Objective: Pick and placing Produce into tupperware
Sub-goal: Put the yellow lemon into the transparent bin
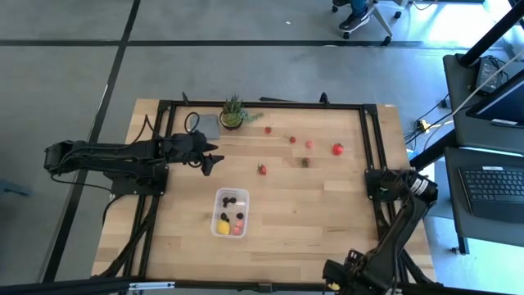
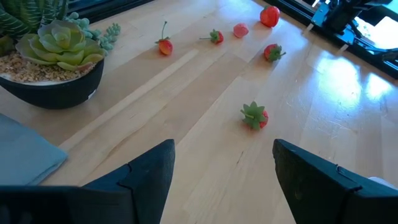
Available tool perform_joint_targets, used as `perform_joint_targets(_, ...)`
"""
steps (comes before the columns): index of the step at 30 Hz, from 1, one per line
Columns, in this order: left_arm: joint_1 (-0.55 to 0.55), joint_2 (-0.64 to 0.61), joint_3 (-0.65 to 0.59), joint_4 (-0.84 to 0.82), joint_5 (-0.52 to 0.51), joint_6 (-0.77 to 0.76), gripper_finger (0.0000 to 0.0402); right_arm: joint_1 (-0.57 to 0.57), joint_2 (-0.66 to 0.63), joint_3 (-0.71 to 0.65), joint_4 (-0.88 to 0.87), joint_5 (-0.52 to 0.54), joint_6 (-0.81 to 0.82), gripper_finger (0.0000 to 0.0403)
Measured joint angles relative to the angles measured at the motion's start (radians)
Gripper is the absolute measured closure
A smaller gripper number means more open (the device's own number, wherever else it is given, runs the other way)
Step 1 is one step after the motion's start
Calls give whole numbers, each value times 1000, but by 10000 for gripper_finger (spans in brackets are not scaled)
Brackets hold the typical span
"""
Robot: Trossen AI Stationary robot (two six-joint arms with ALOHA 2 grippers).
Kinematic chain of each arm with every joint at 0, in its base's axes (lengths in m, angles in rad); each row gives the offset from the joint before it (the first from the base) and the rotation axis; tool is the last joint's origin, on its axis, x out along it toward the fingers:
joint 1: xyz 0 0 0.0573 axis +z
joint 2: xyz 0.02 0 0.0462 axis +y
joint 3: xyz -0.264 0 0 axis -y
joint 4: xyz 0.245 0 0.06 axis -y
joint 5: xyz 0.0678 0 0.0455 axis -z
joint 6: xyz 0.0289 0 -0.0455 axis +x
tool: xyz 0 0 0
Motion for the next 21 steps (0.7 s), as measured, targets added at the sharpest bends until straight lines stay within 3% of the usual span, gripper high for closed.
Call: perform_joint_targets(21,0,0,0,0,0,3,140,-16,192,0,18,-30,-357,47)
